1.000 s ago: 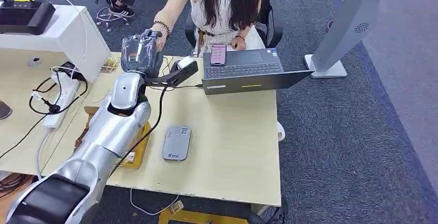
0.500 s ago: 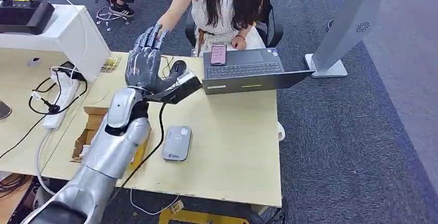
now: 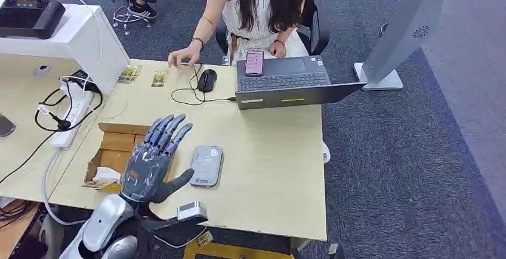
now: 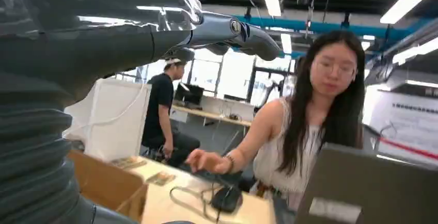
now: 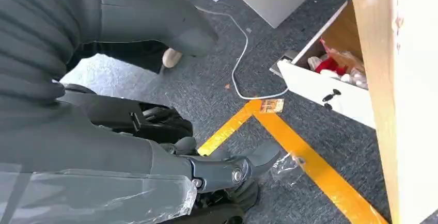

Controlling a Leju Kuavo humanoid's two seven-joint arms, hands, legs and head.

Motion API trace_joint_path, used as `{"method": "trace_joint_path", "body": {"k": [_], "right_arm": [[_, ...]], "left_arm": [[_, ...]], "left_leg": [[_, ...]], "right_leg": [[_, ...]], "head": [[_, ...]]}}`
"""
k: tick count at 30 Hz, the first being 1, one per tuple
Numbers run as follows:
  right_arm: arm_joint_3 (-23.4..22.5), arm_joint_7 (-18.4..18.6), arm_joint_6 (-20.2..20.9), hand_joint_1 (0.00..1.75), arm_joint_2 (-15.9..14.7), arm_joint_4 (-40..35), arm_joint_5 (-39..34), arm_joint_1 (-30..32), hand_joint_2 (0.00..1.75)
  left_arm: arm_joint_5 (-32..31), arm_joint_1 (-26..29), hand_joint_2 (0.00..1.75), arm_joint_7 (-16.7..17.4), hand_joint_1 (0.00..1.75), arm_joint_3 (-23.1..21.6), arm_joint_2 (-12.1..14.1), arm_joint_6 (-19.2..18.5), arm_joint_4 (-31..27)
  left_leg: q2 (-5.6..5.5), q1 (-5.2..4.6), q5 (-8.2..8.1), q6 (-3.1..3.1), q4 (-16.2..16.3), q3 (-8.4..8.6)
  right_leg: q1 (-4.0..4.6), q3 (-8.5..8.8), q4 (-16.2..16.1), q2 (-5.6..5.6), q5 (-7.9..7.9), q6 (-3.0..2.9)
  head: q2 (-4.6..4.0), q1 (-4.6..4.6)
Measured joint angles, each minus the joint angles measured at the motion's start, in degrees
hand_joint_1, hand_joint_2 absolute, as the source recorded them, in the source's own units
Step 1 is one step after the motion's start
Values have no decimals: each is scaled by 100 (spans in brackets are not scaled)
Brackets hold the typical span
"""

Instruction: Pass the card to the sensor for recognition and then transmit it.

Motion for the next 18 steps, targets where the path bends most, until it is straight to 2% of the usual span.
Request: {"method": "trace_joint_path", "body": {"k": [5,13,18], "right_arm": [[-42,2,-15,0,-11,-20,-83,27,175],[-133,15,-220,0,-11,-112,-184,45,175],[-164,-295,-538,0,22,-120,-168,56,175]], "left_arm": [[9,583,175,-6,0,77,225,-28,-35],[-31,1002,175,350,0,424,314,87,31],[-85,1132,175,503,0,643,312,262,81]], "left_leg": [[-3,0,0,1,0,-1],[-11,0,0,1,0,-1],[-18,1,0,0,0,-1]], "right_leg": [[0,1,-1,-6,-2,-2],[0,2,0,-13,-2,-2],[0,4,0,-17,-2,-2]], "head": [[0,0],[0,0],[0,0]]}}
